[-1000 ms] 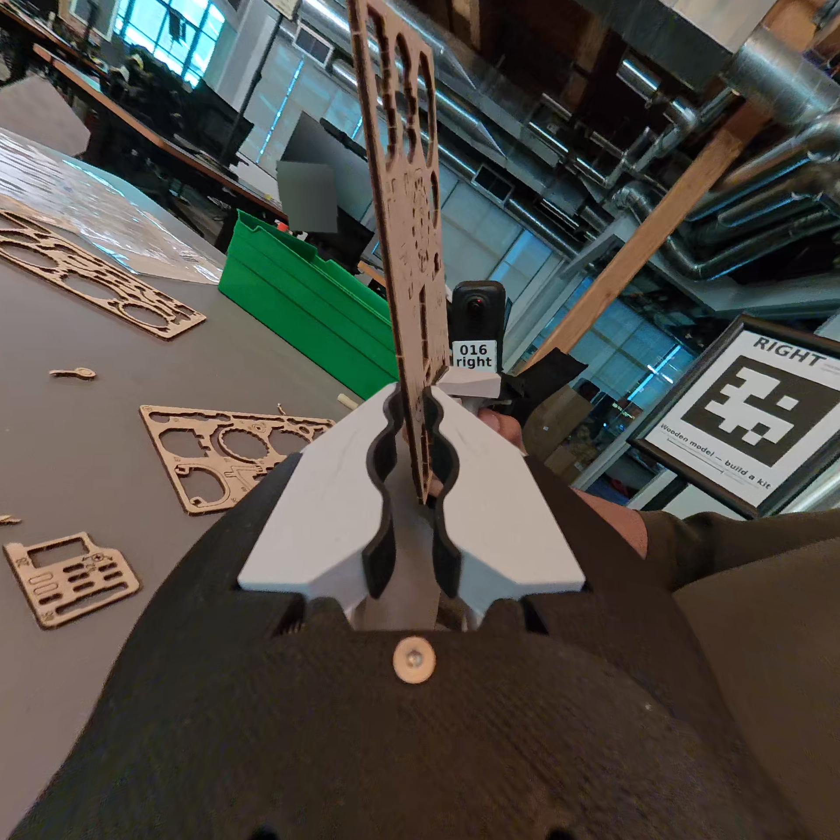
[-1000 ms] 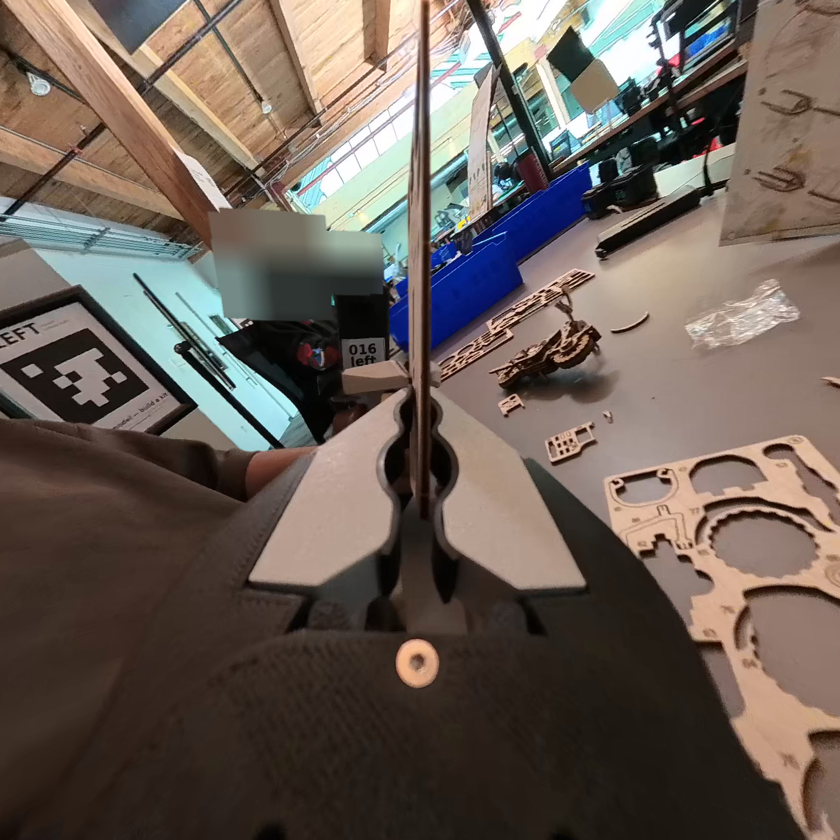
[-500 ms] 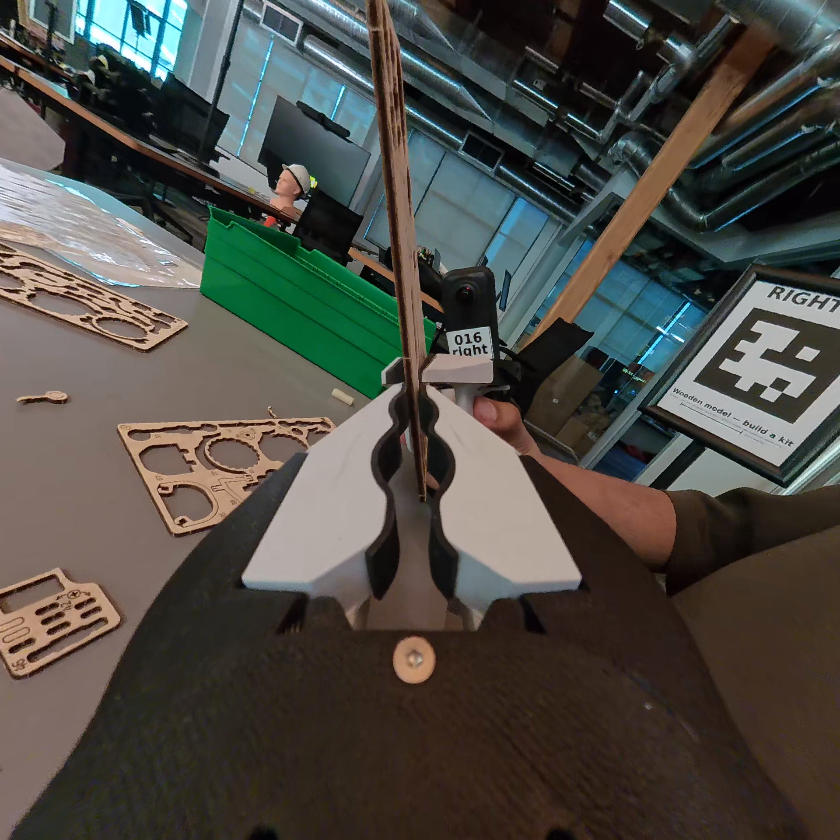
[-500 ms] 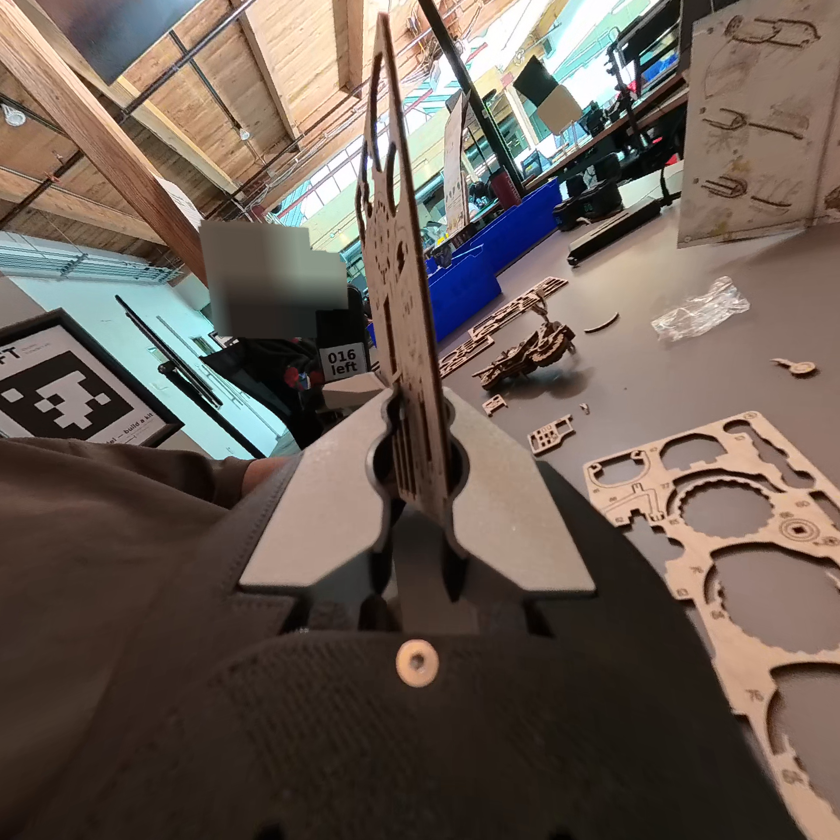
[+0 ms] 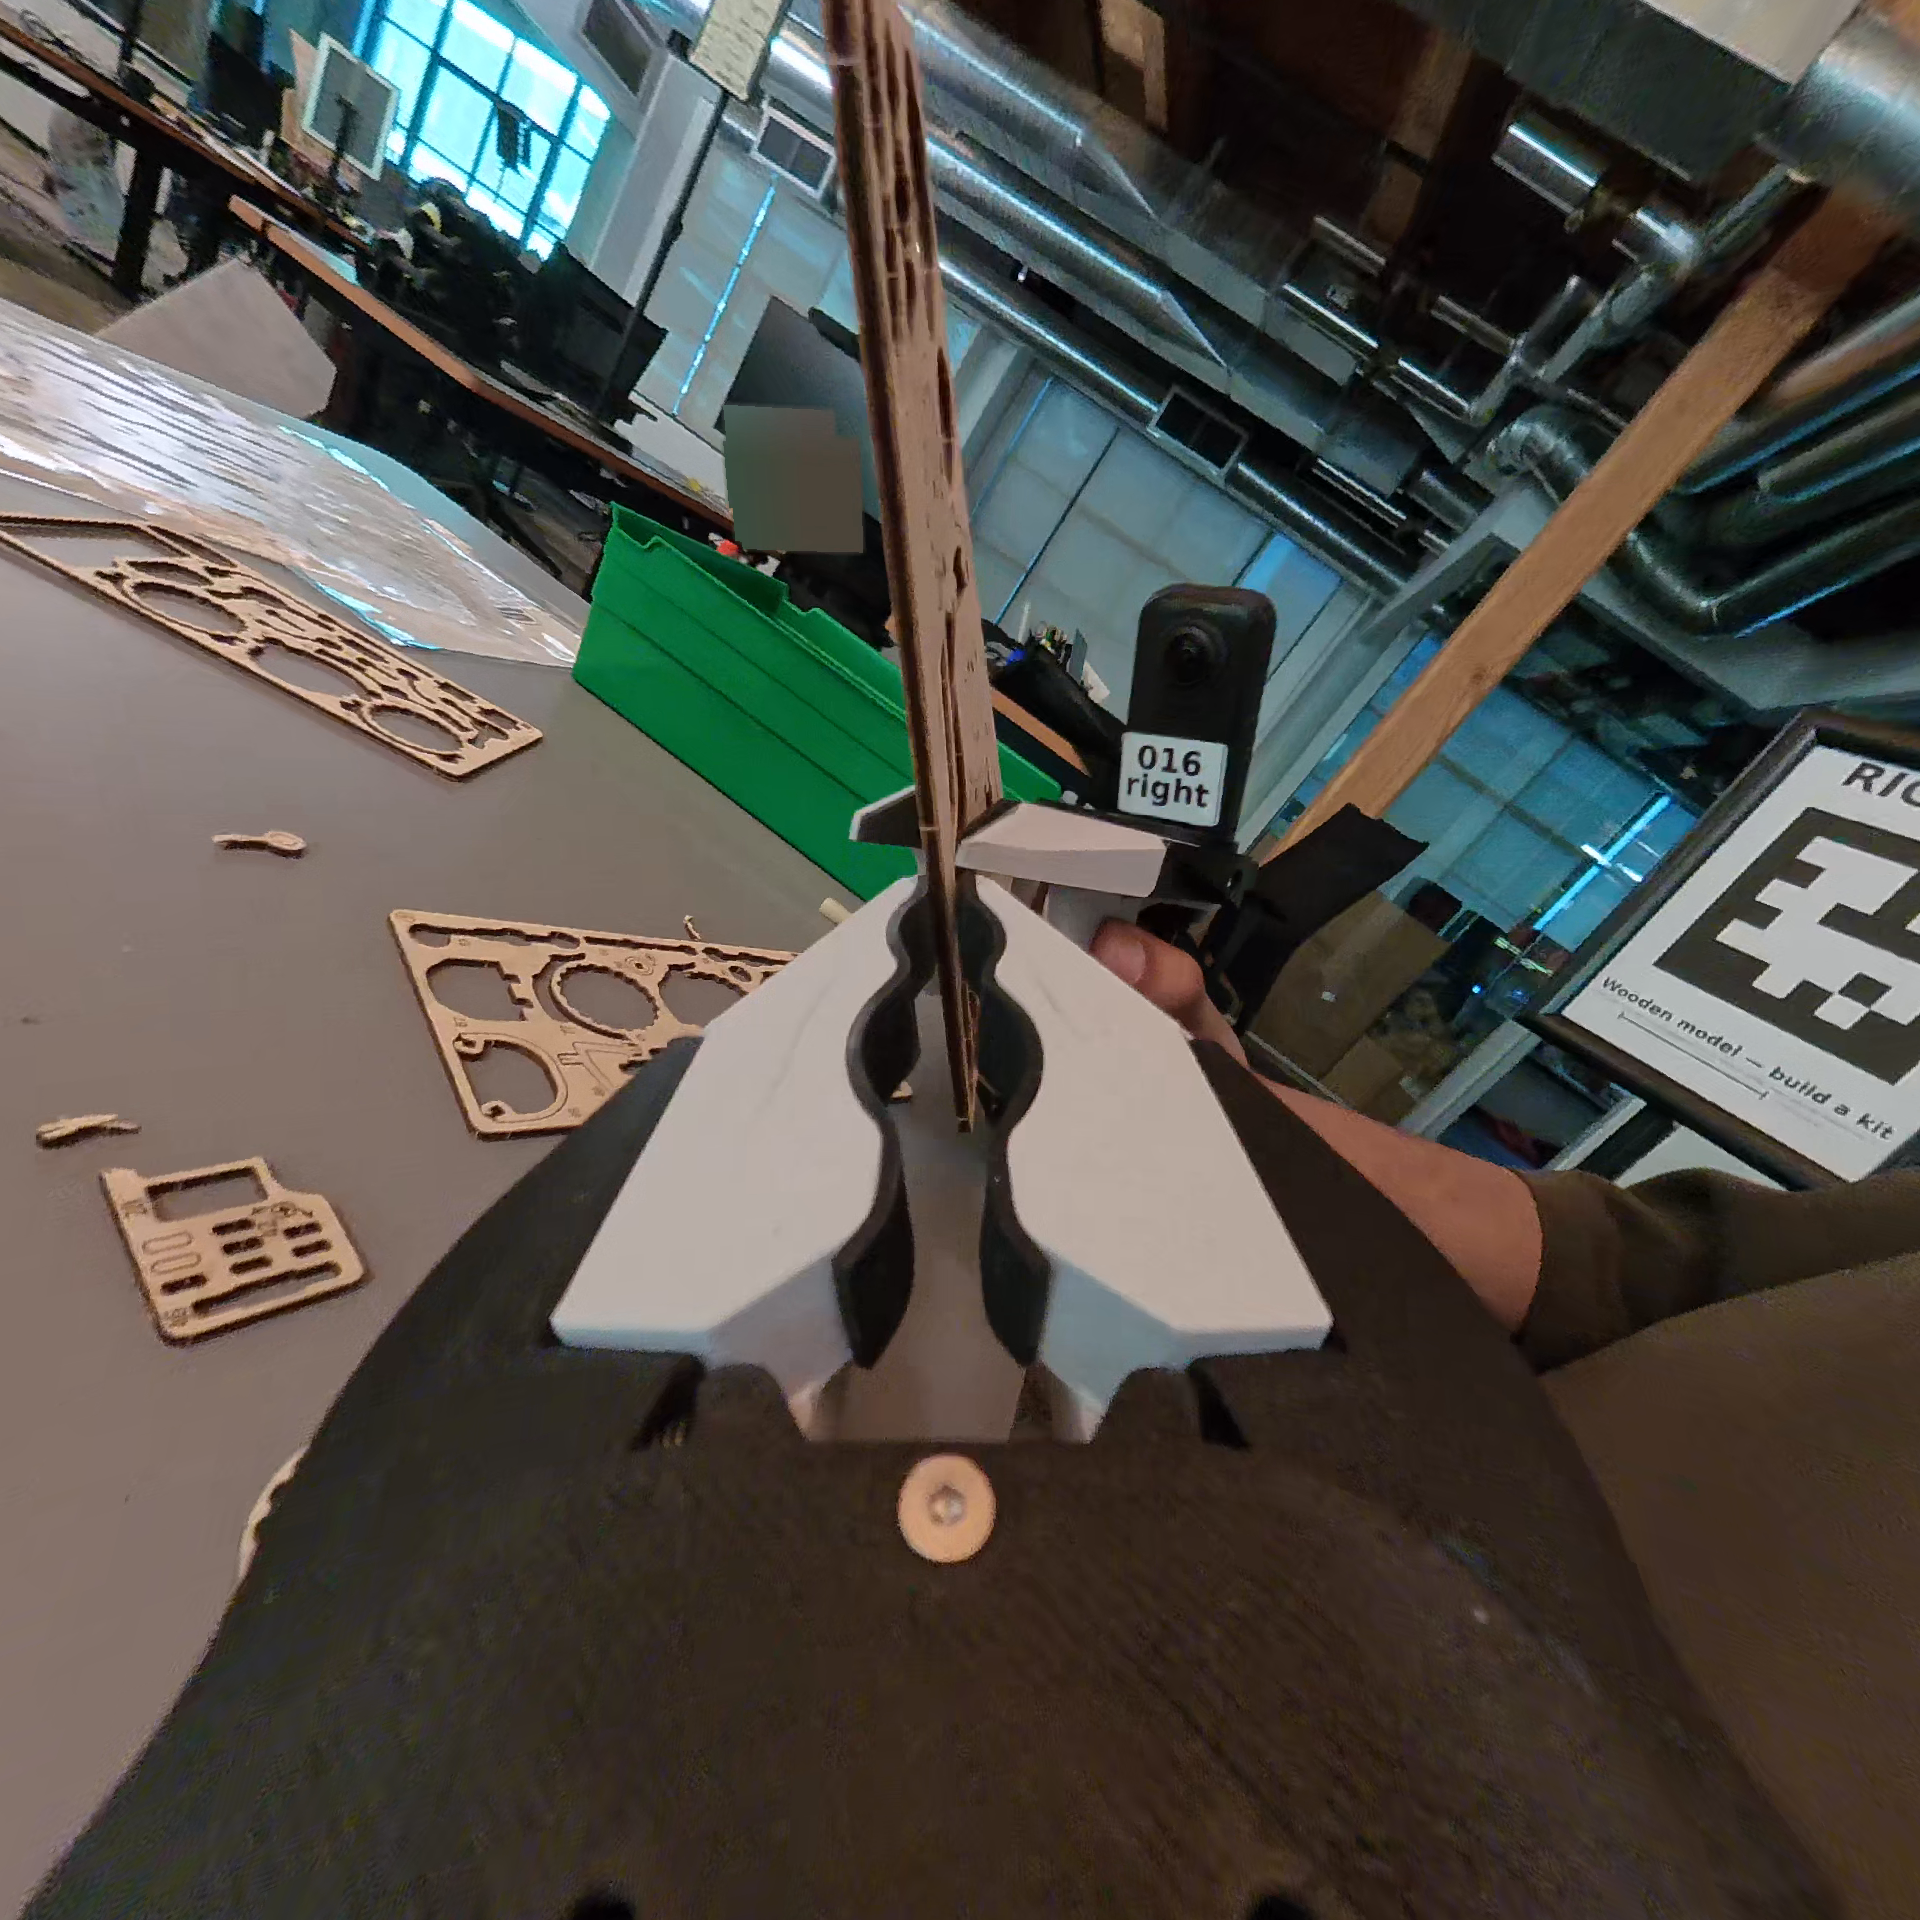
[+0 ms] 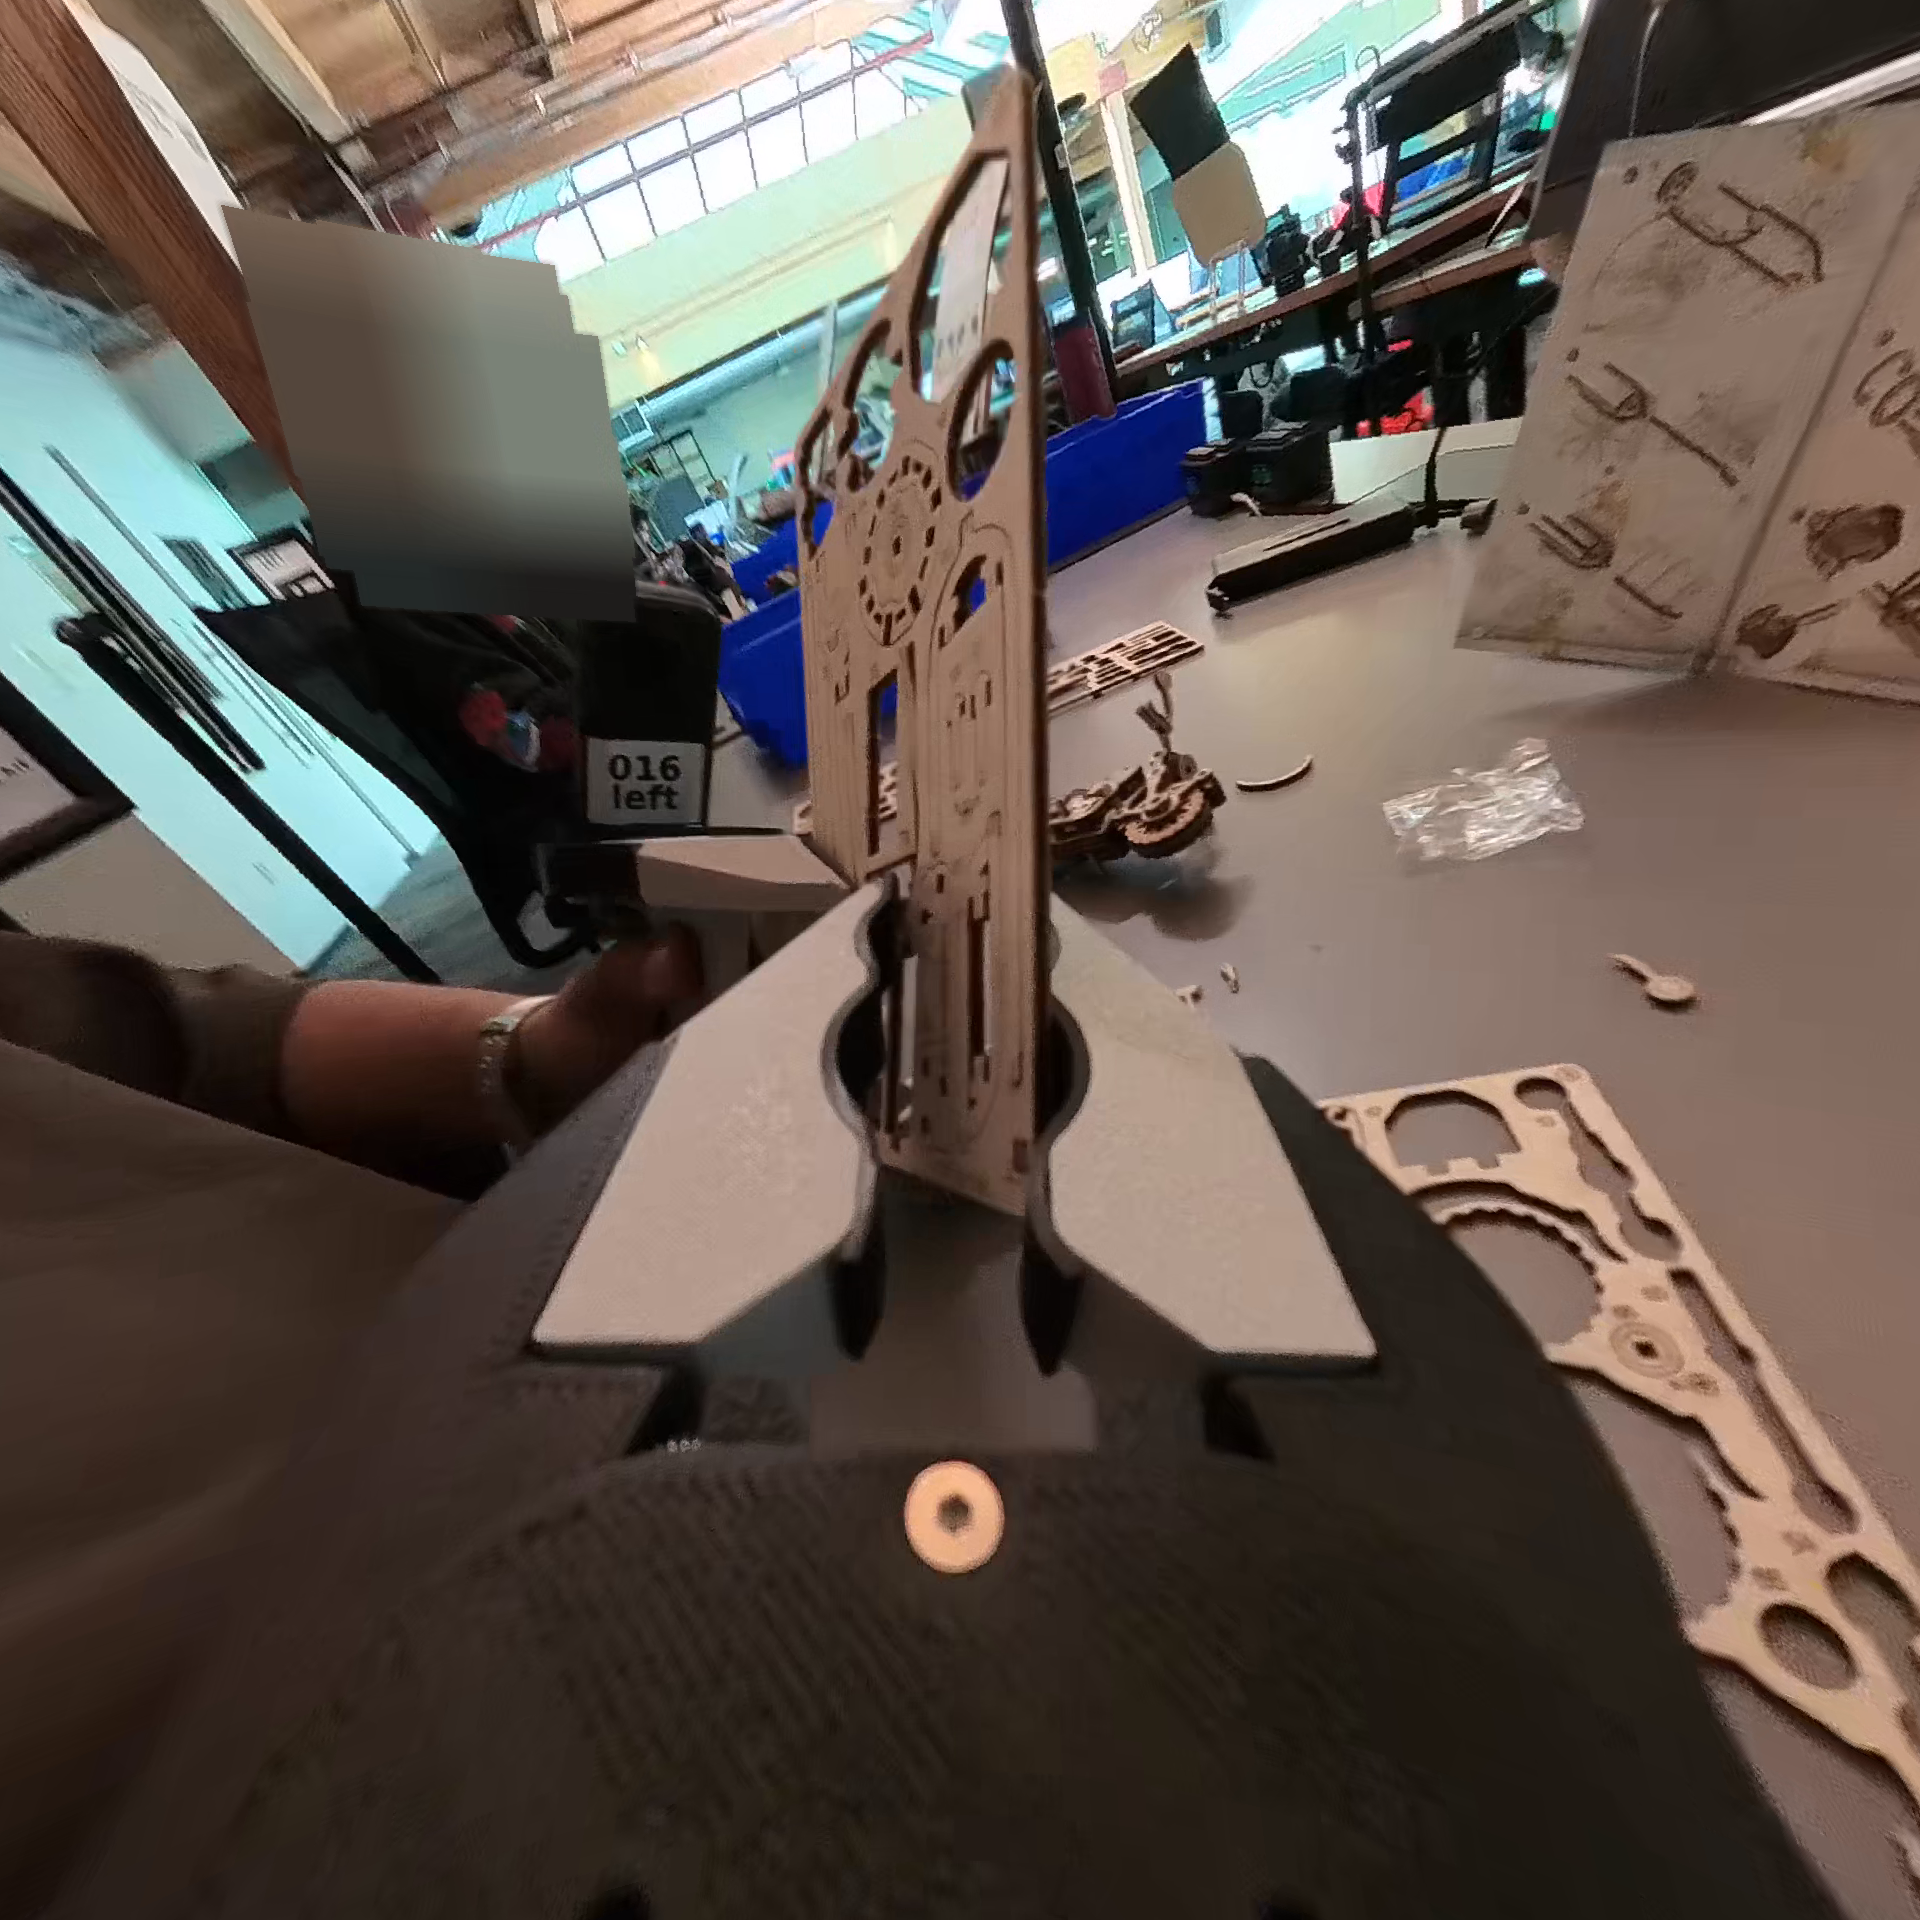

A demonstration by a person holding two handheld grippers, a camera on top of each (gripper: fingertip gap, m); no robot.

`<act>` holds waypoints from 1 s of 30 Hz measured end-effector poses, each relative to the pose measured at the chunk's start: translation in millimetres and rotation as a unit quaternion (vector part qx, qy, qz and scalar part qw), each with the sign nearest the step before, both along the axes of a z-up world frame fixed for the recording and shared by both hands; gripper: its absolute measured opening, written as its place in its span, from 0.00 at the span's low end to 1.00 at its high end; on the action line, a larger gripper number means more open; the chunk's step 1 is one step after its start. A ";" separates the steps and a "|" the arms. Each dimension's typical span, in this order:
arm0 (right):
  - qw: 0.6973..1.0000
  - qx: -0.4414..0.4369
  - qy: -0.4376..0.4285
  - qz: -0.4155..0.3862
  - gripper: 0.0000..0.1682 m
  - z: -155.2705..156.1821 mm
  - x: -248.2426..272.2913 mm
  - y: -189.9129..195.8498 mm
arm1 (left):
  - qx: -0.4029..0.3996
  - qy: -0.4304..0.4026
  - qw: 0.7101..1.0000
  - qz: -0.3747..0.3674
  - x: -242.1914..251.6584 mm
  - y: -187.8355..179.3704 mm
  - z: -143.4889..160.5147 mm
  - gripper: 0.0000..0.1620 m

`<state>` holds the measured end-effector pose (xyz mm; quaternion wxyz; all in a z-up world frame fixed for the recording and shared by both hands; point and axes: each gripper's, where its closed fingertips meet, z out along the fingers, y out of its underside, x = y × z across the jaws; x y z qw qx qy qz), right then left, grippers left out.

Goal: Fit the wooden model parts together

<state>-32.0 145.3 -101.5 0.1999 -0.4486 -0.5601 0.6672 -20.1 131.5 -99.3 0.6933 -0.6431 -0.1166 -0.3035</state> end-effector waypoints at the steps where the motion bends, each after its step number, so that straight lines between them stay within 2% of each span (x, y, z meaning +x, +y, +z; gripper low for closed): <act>1: 1.000 0.008 0.000 0.002 0.12 -0.4 -2.1 -1.9 | -0.001 0.003 1.000 0.006 -1.8 -2.0 -0.7 0.00; 6: 1.000 0.022 -0.002 0.010 0.13 0.4 -11.7 -12.1 | 0.001 0.014 0.999 0.030 -11.1 -12.7 -0.6 0.01; 11: 0.999 -0.002 0.029 0.036 0.17 9.5 -17.5 -19.7 | 0.036 -0.053 0.998 0.017 -16.6 -24.1 6.5 0.00; 16: 0.988 -0.124 0.067 0.070 0.24 37.0 -11.7 -12.6 | 0.091 -0.119 0.989 -0.010 -16.7 -37.0 18.0 0.00; 19: 0.977 -0.186 0.071 0.081 0.22 44.2 -6.8 -4.2 | 0.138 -0.196 0.970 -0.033 -21.6 -45.8 27.4 0.00; 21: 0.973 -0.201 0.077 0.087 0.21 48.2 -2.0 -4.8 | 0.145 -0.207 0.967 -0.036 -21.3 -46.2 26.7 0.00; 24: 0.979 -0.175 0.073 0.076 0.21 44.8 0.3 -11.1 | 0.137 -0.175 0.975 -0.015 -19.3 -43.3 25.7 0.00; 27: 0.988 -0.144 0.044 0.039 0.23 30.9 -5.1 -16.9 | 0.110 -0.089 0.988 0.059 -22.8 -40.0 22.7 0.00; 30: 0.991 -0.134 0.023 0.004 0.23 22.0 -10.5 -19.4 | 0.096 -0.013 0.992 0.078 -13.9 -35.8 25.1 0.00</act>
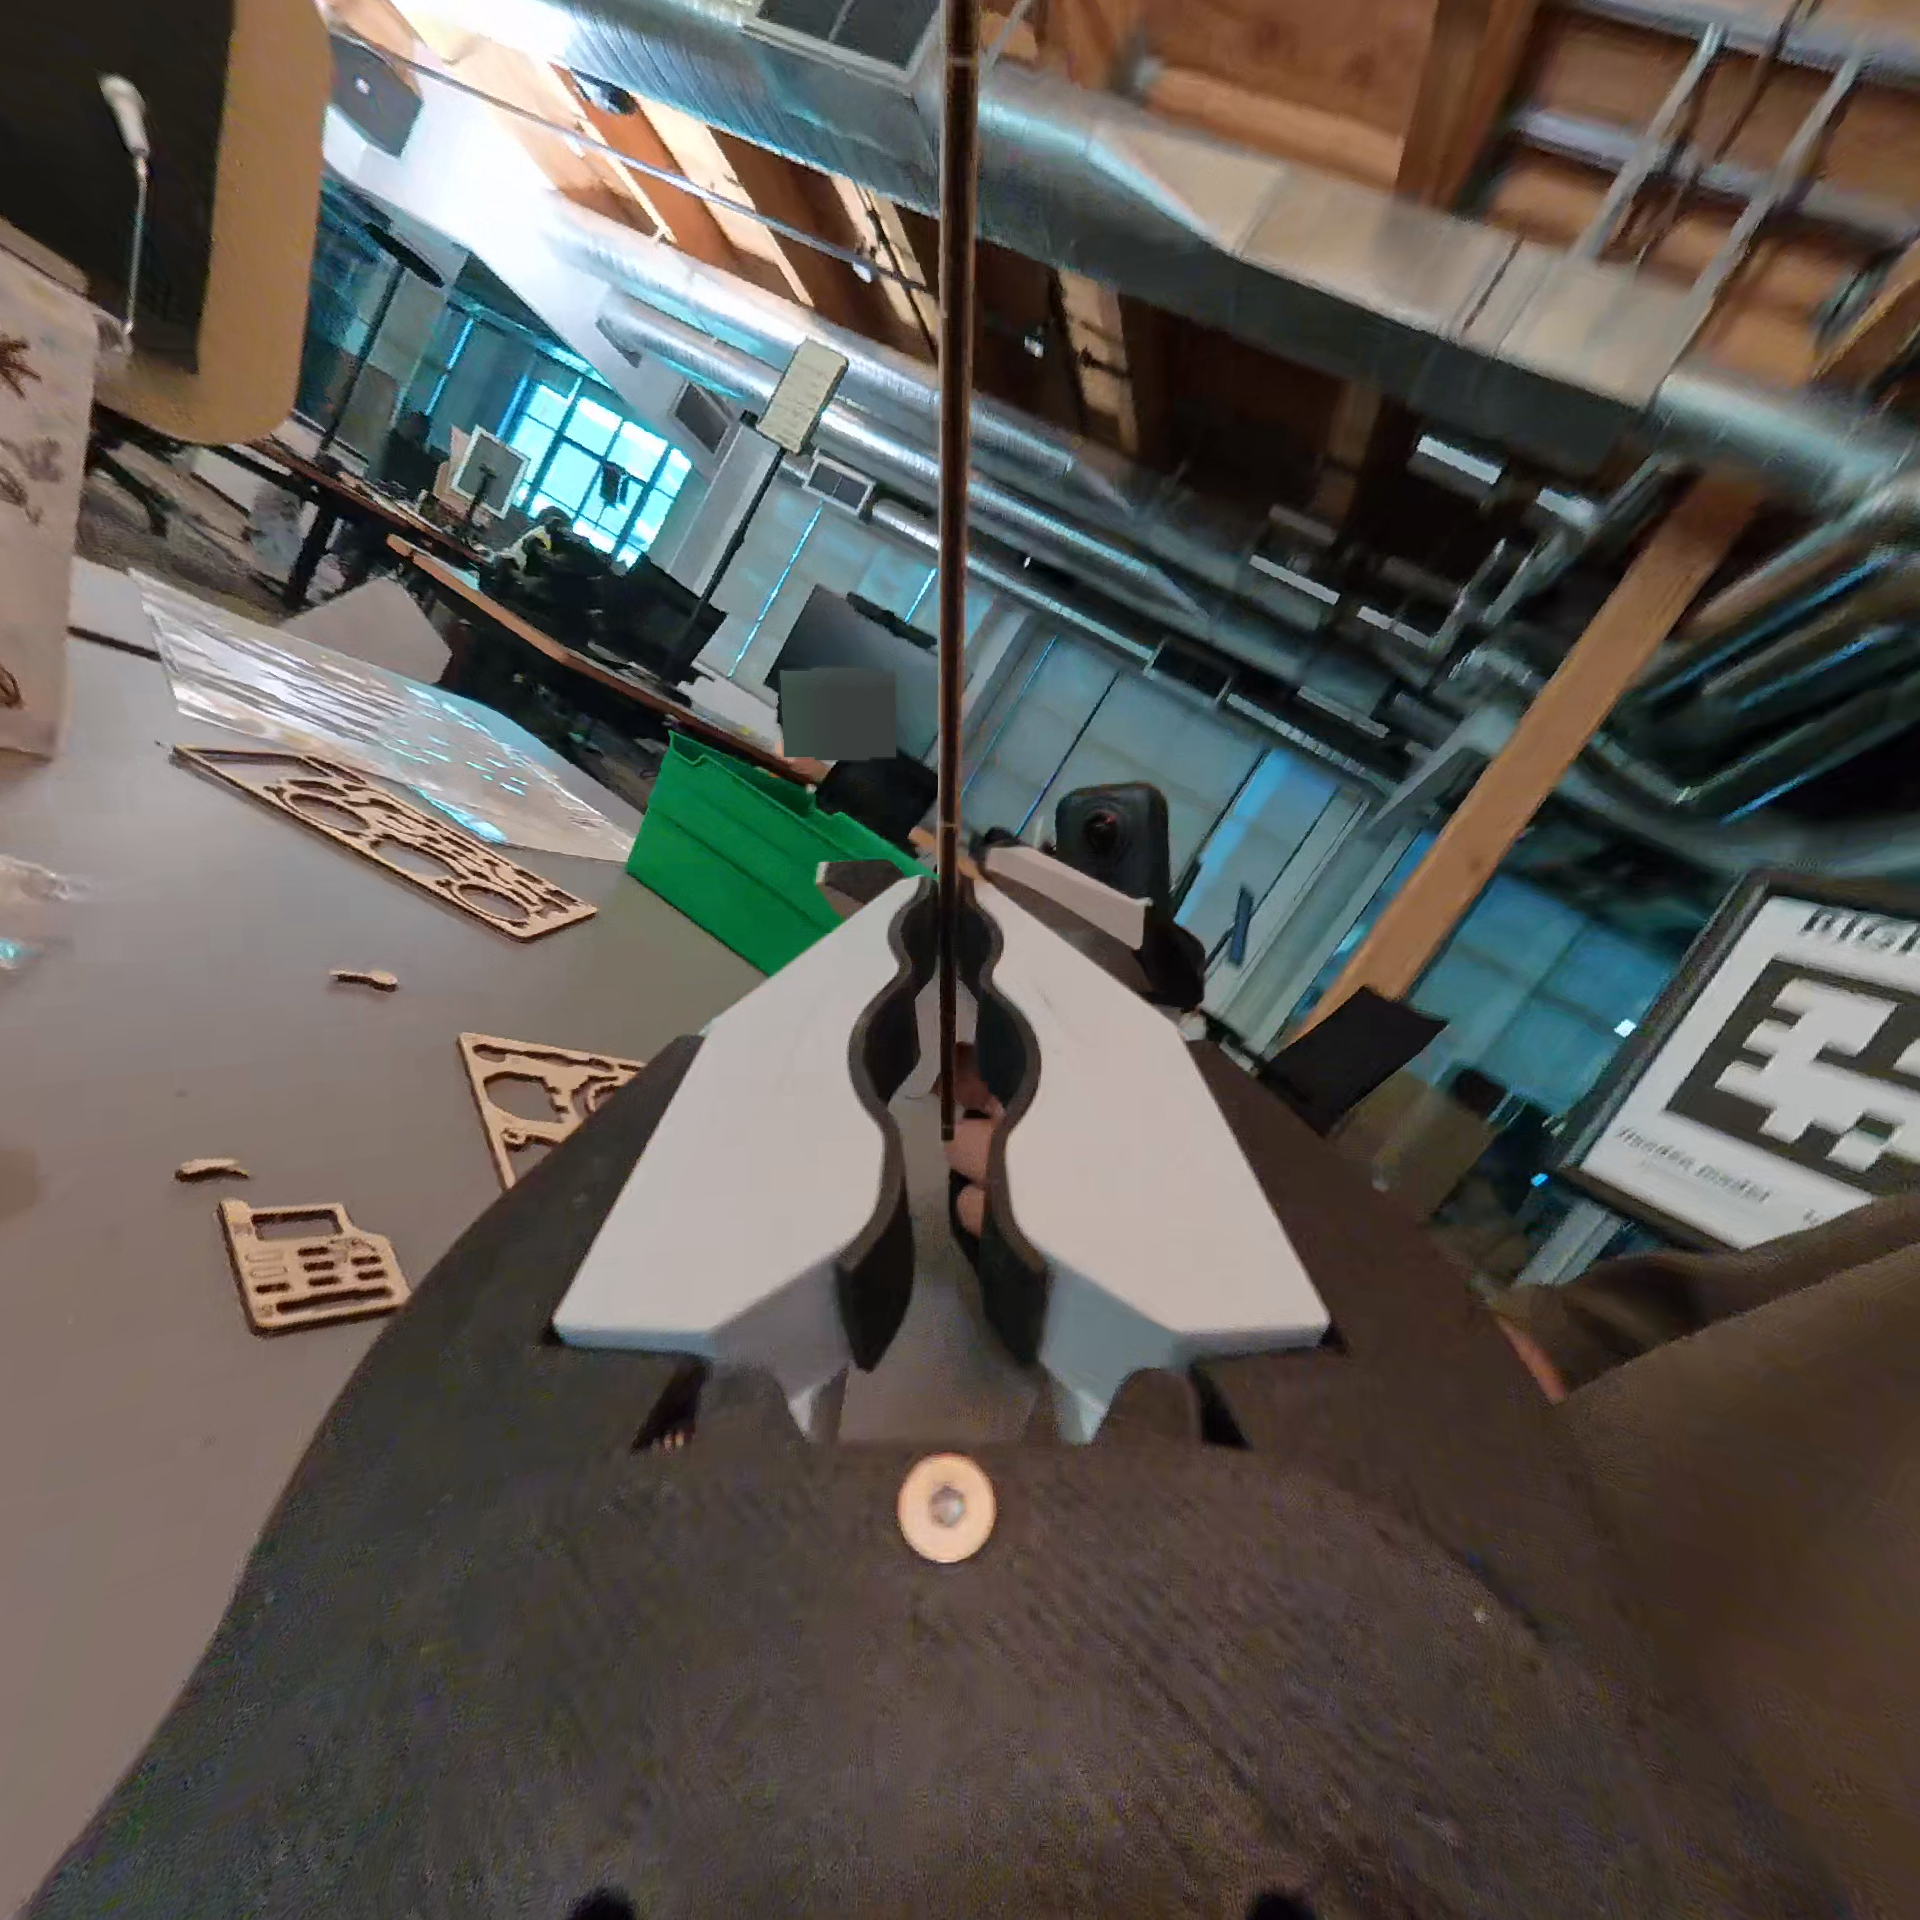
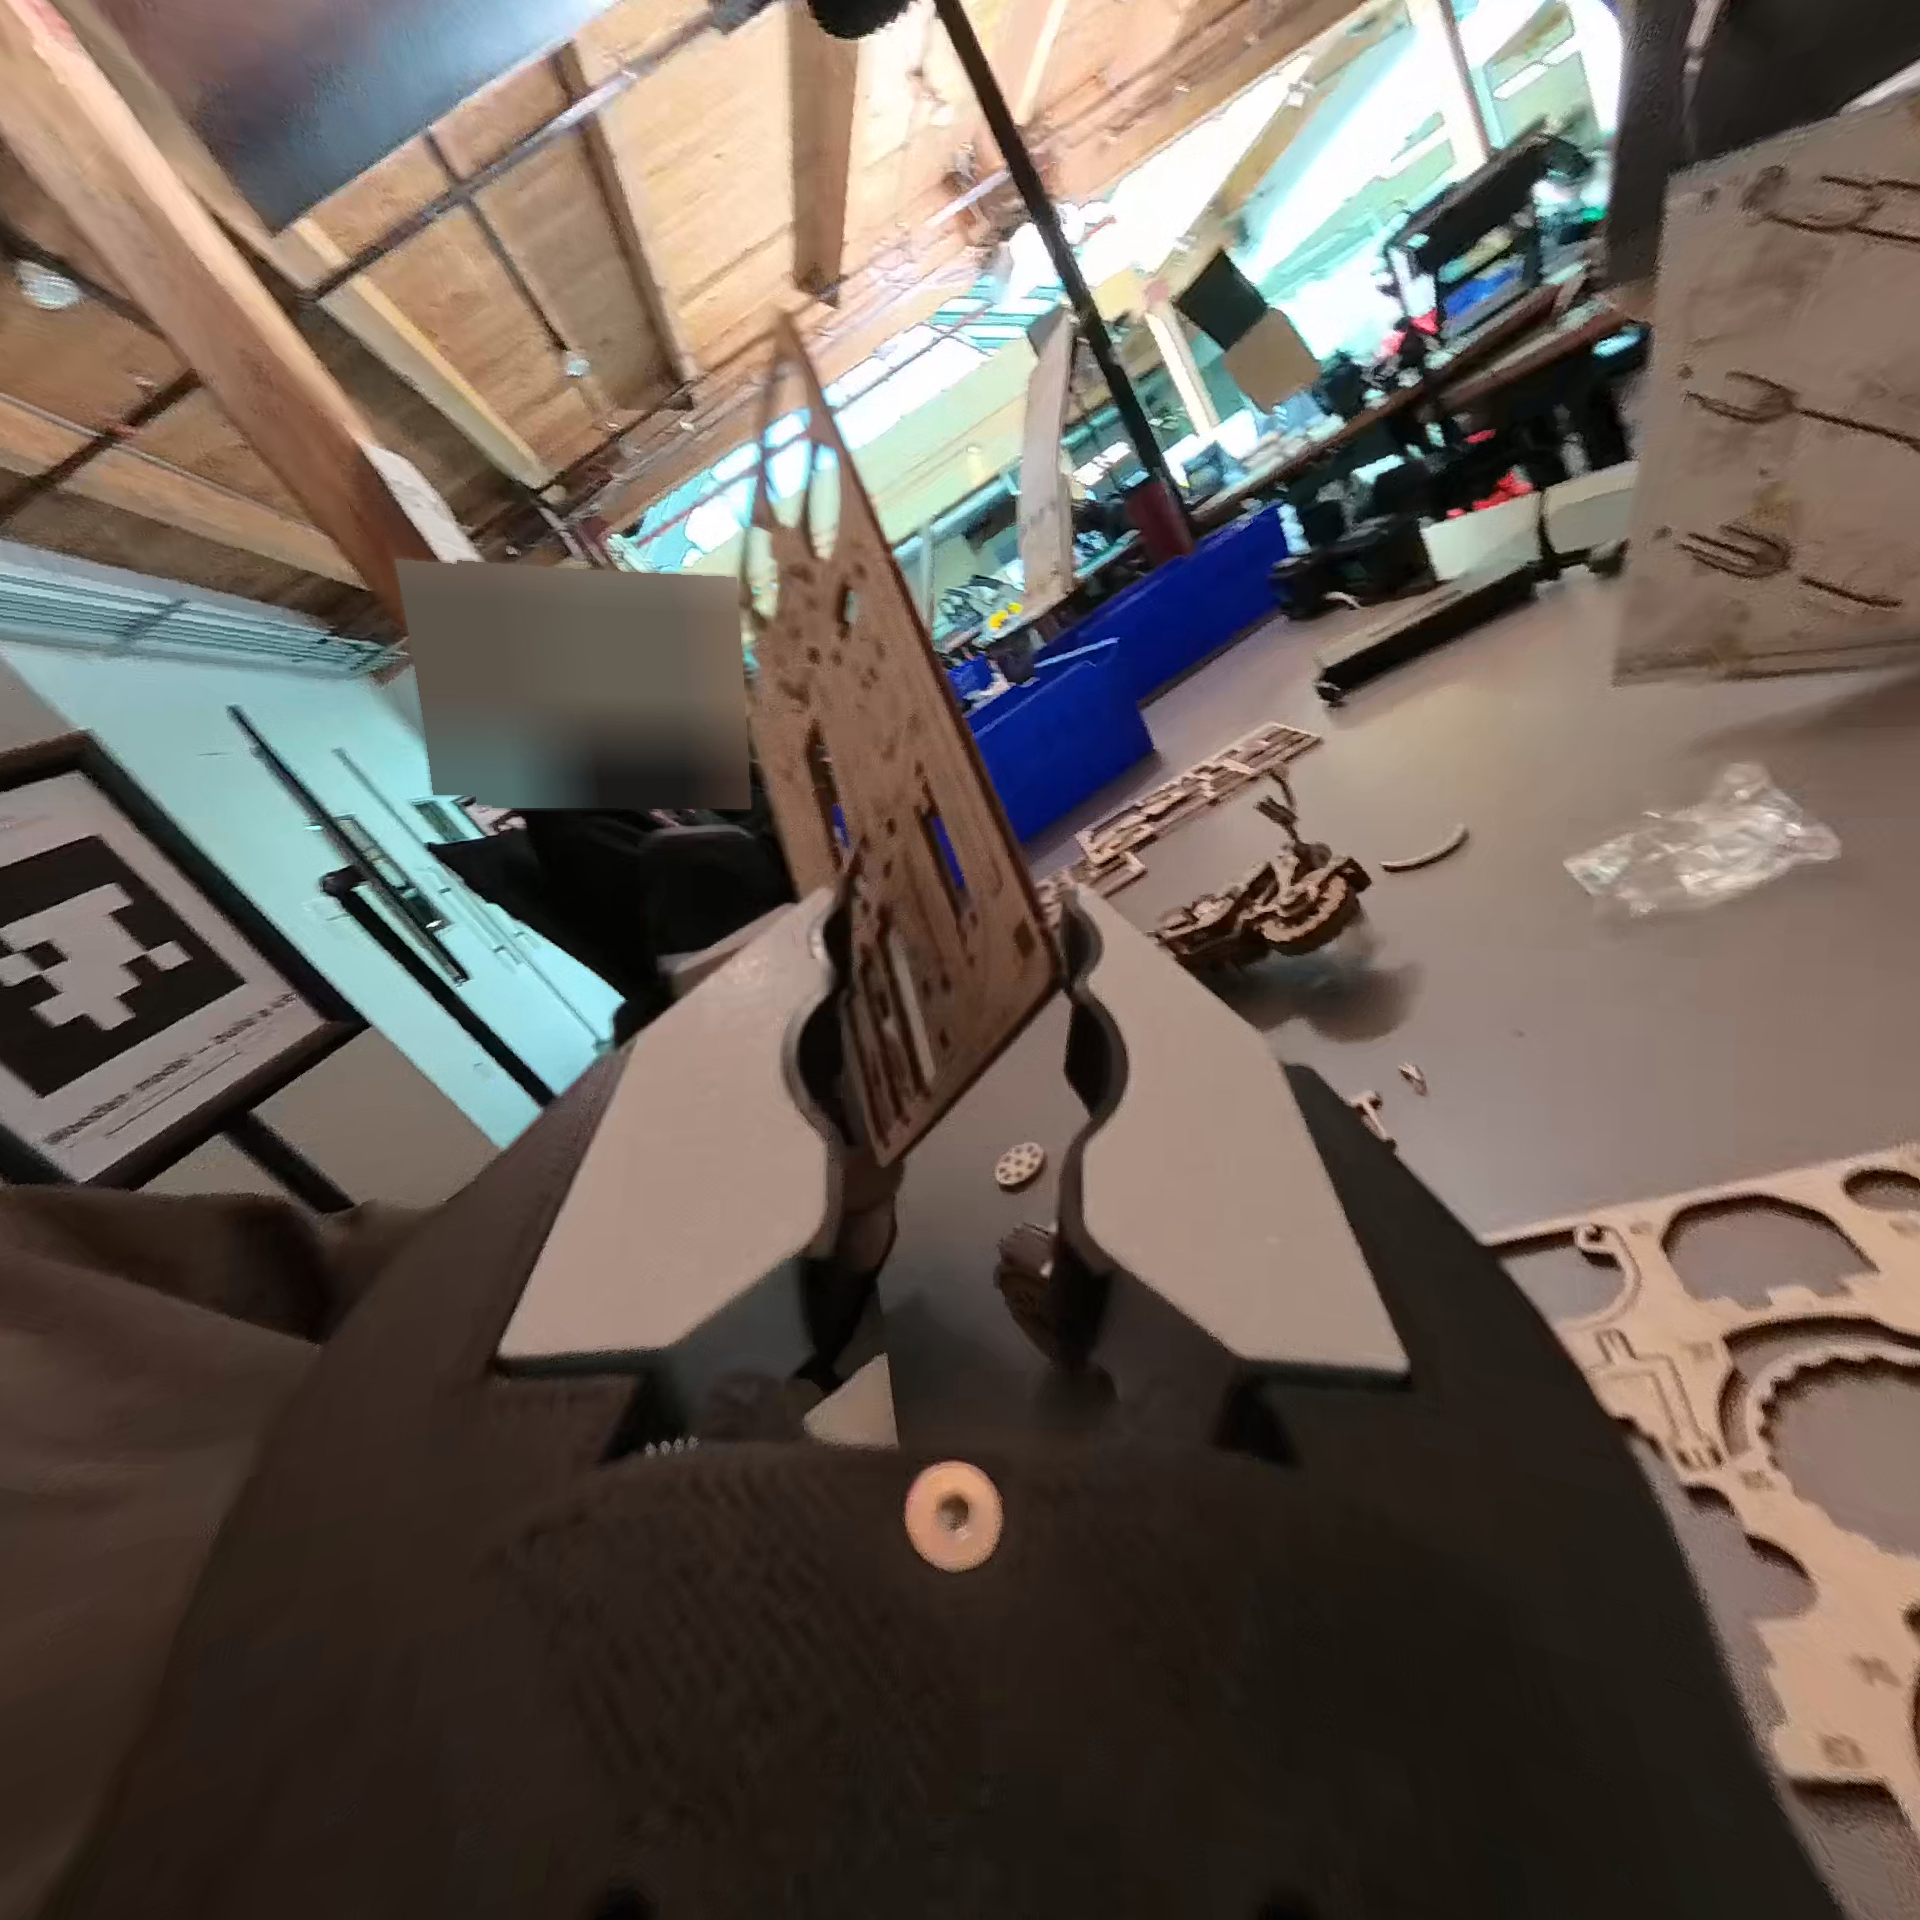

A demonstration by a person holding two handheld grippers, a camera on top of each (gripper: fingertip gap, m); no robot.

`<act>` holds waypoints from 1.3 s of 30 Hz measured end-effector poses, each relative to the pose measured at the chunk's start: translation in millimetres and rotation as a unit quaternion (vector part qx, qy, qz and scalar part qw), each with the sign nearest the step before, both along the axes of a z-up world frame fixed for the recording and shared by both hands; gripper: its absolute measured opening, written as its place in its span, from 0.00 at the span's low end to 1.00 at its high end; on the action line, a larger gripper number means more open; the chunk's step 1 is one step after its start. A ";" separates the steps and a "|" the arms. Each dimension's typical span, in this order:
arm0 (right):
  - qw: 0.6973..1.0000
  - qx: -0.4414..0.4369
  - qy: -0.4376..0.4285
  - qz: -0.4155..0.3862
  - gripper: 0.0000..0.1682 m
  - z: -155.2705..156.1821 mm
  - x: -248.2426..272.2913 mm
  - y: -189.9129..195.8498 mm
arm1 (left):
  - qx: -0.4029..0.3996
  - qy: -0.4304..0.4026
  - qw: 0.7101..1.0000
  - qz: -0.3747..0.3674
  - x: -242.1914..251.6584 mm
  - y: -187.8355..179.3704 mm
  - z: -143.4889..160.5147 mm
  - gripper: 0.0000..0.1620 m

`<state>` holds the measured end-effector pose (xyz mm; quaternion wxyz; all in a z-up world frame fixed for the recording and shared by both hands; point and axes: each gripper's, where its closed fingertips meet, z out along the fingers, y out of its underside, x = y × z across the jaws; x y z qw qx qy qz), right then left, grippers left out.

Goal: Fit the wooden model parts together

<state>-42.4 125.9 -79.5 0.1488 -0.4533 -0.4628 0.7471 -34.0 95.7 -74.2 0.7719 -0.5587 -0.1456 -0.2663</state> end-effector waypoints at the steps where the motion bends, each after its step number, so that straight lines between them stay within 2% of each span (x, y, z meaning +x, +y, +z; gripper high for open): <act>1: 1.000 0.005 -0.005 -0.007 0.23 -2.4 -0.9 -0.6 | -0.007 0.018 1.000 0.003 3.9 2.3 -0.6 0.00; 12: 0.998 0.050 -0.040 -0.012 0.28 -18.1 -3.3 0.0 | -0.045 0.018 0.998 0.037 6.0 11.9 -9.4 0.00; 21: 0.993 0.089 -0.068 -0.043 0.28 -22.3 -4.8 3.8 | -0.069 0.023 0.995 0.062 4.2 15.1 -14.1 0.01; 26: 0.990 0.102 -0.075 -0.061 0.29 -23.6 -5.7 6.6 | -0.069 -0.002 0.996 0.053 2.1 17.0 -16.0 0.01; 29: 0.995 0.083 -0.040 -0.040 0.26 -10.4 -1.9 7.4 | -0.036 -0.051 0.998 0.017 0.4 15.5 -3.8 0.00; 30: 0.996 0.078 -0.024 -0.036 0.25 -4.7 1.5 12.2 | -0.016 -0.061 0.998 0.025 -5.0 11.3 4.3 0.00; 33: 0.996 0.060 0.004 -0.066 0.29 6.4 17.3 50.9 | 0.023 -0.049 0.997 0.055 -29.1 -7.2 23.5 0.00; 36: 0.975 0.167 -0.074 -0.128 0.34 -32.5 27.1 96.6 | -0.002 0.015 0.995 0.097 -58.9 -25.7 19.5 0.00; 39: 0.936 0.271 -0.164 -0.152 0.47 -75.0 32.9 116.2 | -0.033 0.042 0.989 0.139 -93.9 -46.8 6.8 0.00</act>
